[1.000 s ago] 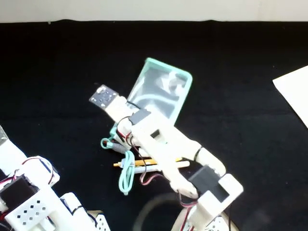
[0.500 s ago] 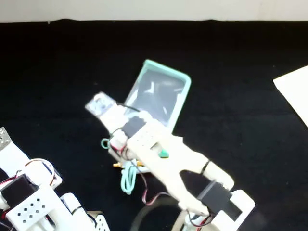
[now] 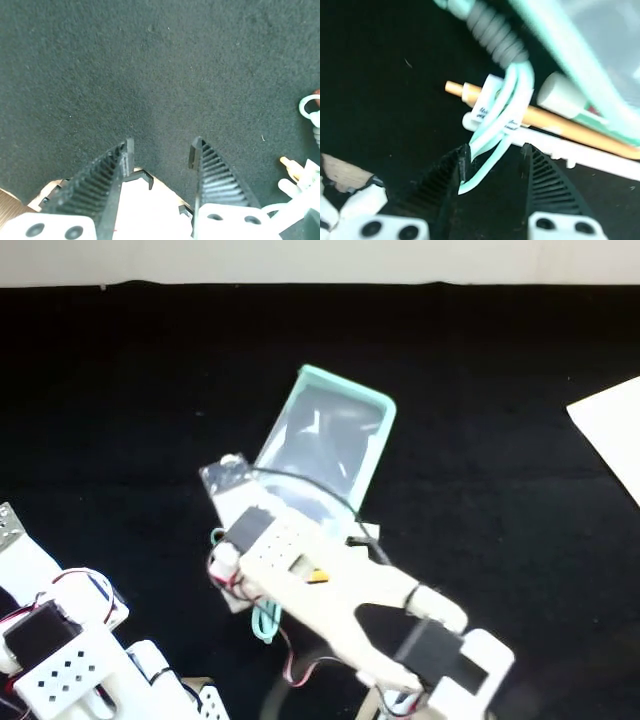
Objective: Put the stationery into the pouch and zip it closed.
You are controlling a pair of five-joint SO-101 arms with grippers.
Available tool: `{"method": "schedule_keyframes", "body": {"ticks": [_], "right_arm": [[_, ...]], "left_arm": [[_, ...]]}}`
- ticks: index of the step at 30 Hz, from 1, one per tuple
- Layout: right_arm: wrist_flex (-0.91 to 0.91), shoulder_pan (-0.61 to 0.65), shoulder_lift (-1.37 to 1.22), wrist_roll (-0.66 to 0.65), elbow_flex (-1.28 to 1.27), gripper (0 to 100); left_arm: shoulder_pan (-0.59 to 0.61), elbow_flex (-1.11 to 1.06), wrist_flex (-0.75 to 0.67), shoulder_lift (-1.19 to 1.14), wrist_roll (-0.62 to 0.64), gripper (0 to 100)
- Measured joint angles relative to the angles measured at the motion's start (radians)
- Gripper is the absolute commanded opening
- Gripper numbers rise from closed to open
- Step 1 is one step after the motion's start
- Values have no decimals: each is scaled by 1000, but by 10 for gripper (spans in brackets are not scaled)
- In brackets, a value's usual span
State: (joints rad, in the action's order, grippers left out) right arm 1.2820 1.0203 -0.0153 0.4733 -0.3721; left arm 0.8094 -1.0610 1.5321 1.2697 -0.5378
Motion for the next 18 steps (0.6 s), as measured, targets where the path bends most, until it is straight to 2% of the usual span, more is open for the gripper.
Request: {"method": "schedule_keyframes", "body": {"ticks": [7,13,18], "right_arm": [[-6,38,-163,8,2,167],[3,63,-180,8,55,167],[26,184,-189,8,117,167]], "left_arm": [[0,0,0,0,0,196],[0,0,0,0,0,196],[0,0,0,0,0,196]]}}
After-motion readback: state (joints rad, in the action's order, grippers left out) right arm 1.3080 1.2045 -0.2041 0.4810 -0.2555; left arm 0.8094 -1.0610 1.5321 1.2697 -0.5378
